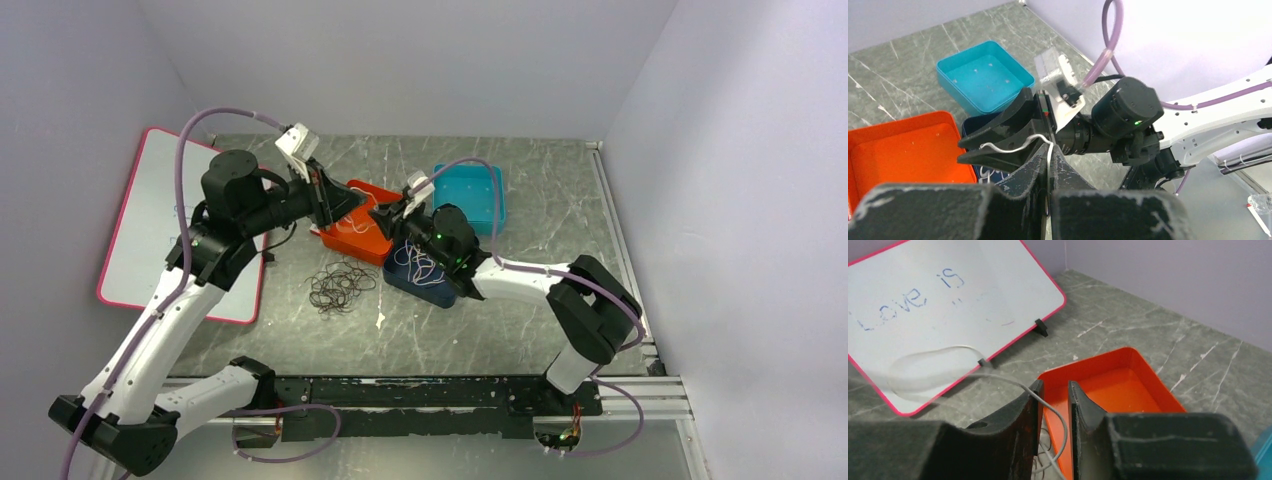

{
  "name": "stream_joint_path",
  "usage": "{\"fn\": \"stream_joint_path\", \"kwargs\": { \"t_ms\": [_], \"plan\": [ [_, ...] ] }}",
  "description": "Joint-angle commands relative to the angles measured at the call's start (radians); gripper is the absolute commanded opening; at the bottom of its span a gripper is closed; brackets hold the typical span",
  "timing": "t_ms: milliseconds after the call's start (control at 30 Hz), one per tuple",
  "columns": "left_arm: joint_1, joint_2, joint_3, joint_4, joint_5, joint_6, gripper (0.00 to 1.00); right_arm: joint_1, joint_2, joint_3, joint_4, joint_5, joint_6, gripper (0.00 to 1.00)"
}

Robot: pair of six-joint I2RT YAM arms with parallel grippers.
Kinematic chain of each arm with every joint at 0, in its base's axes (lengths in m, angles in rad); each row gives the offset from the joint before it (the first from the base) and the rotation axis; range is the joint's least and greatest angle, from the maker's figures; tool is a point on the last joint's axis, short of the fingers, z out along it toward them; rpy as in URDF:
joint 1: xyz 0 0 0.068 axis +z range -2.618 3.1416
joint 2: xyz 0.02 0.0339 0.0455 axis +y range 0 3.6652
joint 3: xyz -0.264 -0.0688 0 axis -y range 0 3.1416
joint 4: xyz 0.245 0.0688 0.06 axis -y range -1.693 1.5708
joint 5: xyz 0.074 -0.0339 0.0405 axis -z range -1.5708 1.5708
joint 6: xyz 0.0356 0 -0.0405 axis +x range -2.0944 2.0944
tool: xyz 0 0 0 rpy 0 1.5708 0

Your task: Untangle the cables

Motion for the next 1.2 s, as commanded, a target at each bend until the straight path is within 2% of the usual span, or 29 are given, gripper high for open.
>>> {"fn": "stream_joint_path", "kwargs": {
  "t_ms": [0,400,700,1033,1167],
  "plan": [
    [-0.003,-0.022,0.077,-0.013,-0.012,-0.003,0.07,-0.011,0.019,-0.046,0.026,0.011,0.042,0.28],
    [-0.003,-0.008,0.203,-0.047,-0.044,-0.006,0.07,-0.018,0.034,-0.128,0.059,0.017,0.090,0.27],
    [-0.002,0.037,0.376,-0.116,-0.117,0.012,0.07,-0.019,0.027,-0.189,0.075,-0.002,0.129,0.26],
    [-0.003,0.096,0.506,-0.134,-0.199,0.020,0.07,-0.021,-0.043,-0.272,0.055,-0.005,0.139,0.28],
    [-0.002,0.106,0.533,-0.128,-0.250,0.024,0.07,-0.019,-0.114,-0.324,0.023,-0.005,0.131,0.33]
  ]
}}
